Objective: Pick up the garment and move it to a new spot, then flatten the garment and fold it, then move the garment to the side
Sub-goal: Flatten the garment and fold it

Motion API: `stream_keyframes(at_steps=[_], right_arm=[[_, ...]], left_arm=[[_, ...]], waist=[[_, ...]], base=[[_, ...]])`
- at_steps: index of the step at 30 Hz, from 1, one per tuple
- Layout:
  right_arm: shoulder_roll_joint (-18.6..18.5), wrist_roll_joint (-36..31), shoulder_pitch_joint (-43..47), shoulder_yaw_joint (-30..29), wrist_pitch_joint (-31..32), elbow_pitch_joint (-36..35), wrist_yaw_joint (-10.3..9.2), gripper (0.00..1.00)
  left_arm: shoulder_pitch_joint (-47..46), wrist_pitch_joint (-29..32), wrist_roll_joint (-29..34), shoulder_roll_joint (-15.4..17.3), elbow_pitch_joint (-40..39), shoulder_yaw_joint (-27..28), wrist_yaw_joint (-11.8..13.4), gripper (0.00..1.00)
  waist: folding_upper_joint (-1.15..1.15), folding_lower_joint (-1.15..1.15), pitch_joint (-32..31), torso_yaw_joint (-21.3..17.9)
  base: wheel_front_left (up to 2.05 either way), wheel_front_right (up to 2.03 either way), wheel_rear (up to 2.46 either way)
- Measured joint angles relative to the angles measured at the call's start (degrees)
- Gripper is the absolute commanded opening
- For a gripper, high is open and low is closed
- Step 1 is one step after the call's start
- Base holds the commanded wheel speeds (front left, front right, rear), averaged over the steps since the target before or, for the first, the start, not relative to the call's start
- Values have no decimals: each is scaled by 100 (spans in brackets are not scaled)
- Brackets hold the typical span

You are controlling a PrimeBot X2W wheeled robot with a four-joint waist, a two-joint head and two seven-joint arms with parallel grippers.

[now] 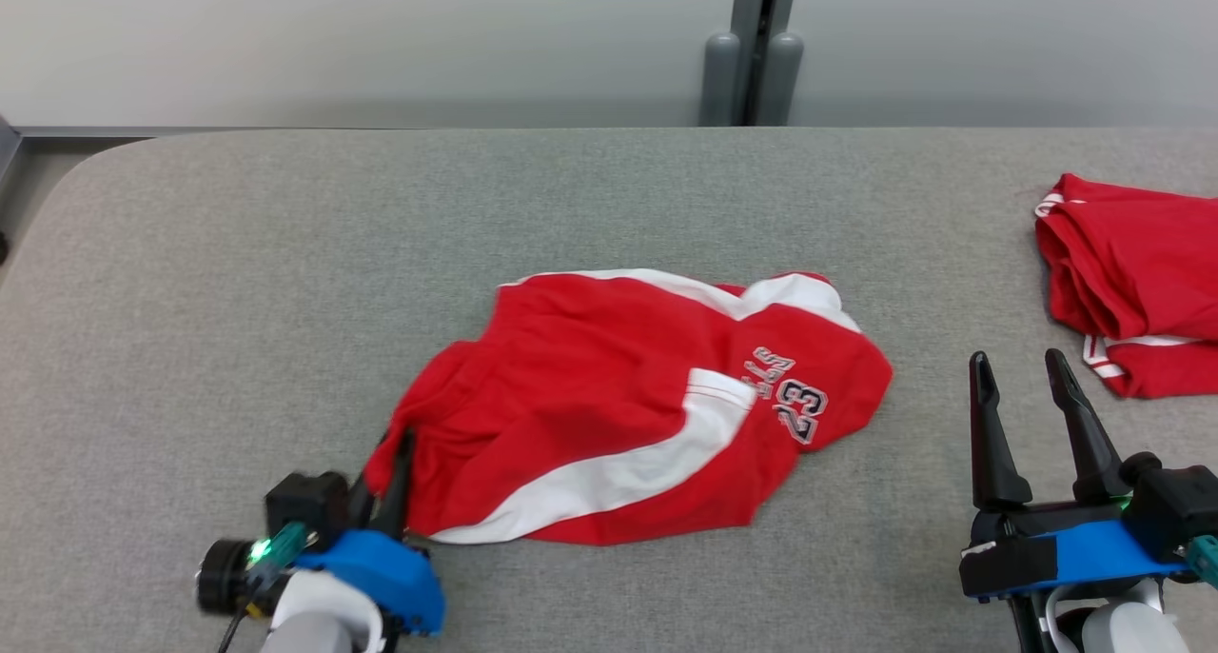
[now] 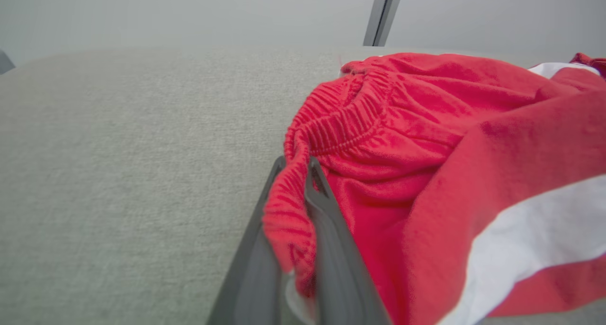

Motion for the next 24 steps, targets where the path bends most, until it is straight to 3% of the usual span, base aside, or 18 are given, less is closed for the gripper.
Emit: stream_keyframes(at_steps=[5, 6, 7, 24], right_arm=[[0, -18, 0, -10, 0, 64, 0, 100], [0, -18, 3, -4, 0, 77, 0, 100], [0, -18, 4, 5, 0, 93, 0, 100], [0, -18, 137, 151, 0, 278, 0, 100]], left_arm=[[527, 1, -14, 92, -252, 412, 64, 0], [597, 1, -1, 88, -289, 452, 63, 32], [652, 1, 30, 79, -334, 482, 60, 100], [934, -1, 1017, -347, -2198, 1689, 77, 100]], waist=[[0, 0, -37, 124], [0, 0, -54, 146], [0, 0, -72, 166], [0, 0, -552, 293]], base=[[0, 0, 0], [0, 0, 0], [0, 0, 0], [0, 0, 0]])
